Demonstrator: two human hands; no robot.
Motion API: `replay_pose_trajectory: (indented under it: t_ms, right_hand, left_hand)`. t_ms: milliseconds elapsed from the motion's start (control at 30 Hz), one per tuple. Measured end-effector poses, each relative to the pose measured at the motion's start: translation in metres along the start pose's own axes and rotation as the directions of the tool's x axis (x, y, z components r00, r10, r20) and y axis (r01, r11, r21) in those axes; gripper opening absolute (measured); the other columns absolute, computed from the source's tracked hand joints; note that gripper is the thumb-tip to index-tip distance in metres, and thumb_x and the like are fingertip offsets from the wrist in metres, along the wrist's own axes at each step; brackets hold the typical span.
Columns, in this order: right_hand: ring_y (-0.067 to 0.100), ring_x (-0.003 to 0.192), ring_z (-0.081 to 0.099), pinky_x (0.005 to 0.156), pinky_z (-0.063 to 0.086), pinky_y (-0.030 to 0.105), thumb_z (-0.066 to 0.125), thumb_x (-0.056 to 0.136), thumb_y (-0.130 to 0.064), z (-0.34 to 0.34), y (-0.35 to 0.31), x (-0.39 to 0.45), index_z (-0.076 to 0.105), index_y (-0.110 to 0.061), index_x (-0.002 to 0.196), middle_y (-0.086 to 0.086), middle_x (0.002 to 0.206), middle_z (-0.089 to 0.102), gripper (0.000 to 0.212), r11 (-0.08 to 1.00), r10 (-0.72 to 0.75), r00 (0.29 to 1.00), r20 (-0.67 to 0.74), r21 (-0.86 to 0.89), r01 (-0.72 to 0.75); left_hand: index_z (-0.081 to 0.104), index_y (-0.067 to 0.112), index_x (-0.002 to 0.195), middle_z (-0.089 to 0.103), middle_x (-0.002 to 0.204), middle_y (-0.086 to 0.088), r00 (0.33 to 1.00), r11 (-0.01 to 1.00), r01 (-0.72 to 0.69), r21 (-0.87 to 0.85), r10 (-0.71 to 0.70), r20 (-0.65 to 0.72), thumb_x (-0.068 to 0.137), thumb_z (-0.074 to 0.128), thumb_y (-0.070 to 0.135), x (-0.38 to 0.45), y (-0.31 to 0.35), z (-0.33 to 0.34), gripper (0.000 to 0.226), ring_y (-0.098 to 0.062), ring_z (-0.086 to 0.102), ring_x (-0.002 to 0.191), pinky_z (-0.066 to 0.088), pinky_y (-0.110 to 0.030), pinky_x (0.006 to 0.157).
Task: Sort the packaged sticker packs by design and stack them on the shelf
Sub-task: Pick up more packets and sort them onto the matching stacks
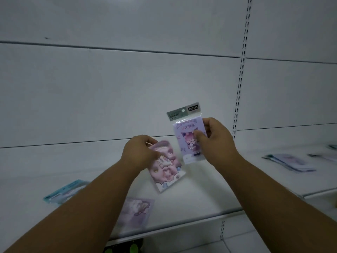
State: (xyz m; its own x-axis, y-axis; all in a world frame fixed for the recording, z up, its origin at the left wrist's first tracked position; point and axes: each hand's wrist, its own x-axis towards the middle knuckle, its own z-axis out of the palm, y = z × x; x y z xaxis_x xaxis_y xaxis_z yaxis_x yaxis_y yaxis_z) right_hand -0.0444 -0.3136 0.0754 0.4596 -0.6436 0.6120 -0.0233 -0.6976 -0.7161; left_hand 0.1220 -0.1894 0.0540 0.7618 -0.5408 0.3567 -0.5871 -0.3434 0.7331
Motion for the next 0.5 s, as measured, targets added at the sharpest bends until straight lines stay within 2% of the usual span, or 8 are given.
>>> replay_pose_trajectory:
  t_ms: [67, 233, 300, 367, 433, 500]
  right_hand:
    - [0.0, 0.076, 0.065, 0.057, 0.052, 0.011, 0.058, 0.095, -0.022, -0.02, 0.007, -0.001, 0.059, -0.025, 0.104, -0.015, 0.09, 0.065, 0.01, 1.0, 0.021, 0.999, -0.044, 0.023, -0.02]
    - [0.0, 0.081, 0.065, 0.06, 0.052, 0.009, 0.059, 0.095, -0.021, -0.089, 0.036, -0.002, 0.06, -0.026, 0.102, -0.014, 0.092, 0.067, 0.009, 0.999, 0.049, 0.993, -0.104, 0.023, -0.047]
    - [0.002, 0.083, 0.066, 0.066, 0.055, 0.016, 0.059, 0.094, -0.02, -0.127, 0.054, 0.0, 0.06, -0.027, 0.1, -0.012, 0.092, 0.068, 0.009, 0.998, 0.055, 0.988, -0.142, 0.015, -0.053]
    - [0.006, 0.083, 0.068, 0.071, 0.058, 0.024, 0.06, 0.093, -0.019, -0.167, 0.075, 0.004, 0.062, -0.026, 0.1, -0.009, 0.092, 0.07, 0.01, 0.998, 0.061, 0.982, -0.178, -0.012, -0.064]
    - [0.005, 0.075, 0.069, 0.066, 0.058, 0.022, 0.064, 0.091, -0.019, -0.207, 0.1, 0.01, 0.064, -0.021, 0.1, -0.003, 0.091, 0.071, 0.01, 0.995, 0.096, 0.973, -0.209, -0.019, -0.102]
    - [0.006, 0.066, 0.069, 0.059, 0.057, 0.022, 0.068, 0.088, -0.019, -0.244, 0.125, 0.019, 0.064, -0.017, 0.098, 0.003, 0.088, 0.071, 0.011, 0.988, 0.148, 0.959, -0.24, -0.013, -0.156]
  left_hand:
    - [0.071, 0.021, 0.091, 0.07, 0.085, 0.001, 0.999, 0.999, -0.032, -0.04, 0.033, 0.018, 0.068, 0.085, 0.014, -0.005, 0.018, 0.01, 0.028, -0.021, 0.069, 0.077, 0.062, -0.04, 0.07]
    - [0.067, 0.024, 0.086, 0.067, 0.079, 0.005, 0.993, 0.994, -0.102, -0.049, 0.104, 0.046, 0.073, 0.079, 0.011, -0.021, 0.072, 0.055, 0.022, -0.018, 0.07, 0.069, 0.062, -0.043, 0.068]
    - [0.066, 0.024, 0.085, 0.068, 0.079, 0.004, 0.989, 0.987, -0.125, -0.105, 0.133, 0.071, 0.073, 0.078, 0.008, -0.026, 0.1, 0.082, 0.023, -0.019, 0.071, 0.067, 0.062, -0.044, 0.065]
    - [0.068, 0.022, 0.086, 0.068, 0.081, 0.0, 0.979, 0.976, -0.16, -0.145, 0.176, 0.105, 0.073, 0.08, 0.009, -0.033, 0.131, 0.112, 0.022, -0.018, 0.068, 0.068, 0.06, -0.038, 0.064]
    - [0.069, 0.02, 0.088, 0.069, 0.084, -0.003, 0.966, 0.968, -0.185, -0.168, 0.211, 0.148, 0.072, 0.082, 0.009, -0.039, 0.162, 0.144, 0.023, -0.019, 0.065, 0.07, 0.054, -0.032, 0.061]
    - [0.07, 0.019, 0.09, 0.069, 0.086, -0.004, 0.959, 0.968, -0.158, -0.197, 0.198, 0.205, 0.072, 0.08, 0.005, -0.043, 0.19, 0.175, 0.024, -0.02, 0.067, 0.073, 0.056, -0.033, 0.064]
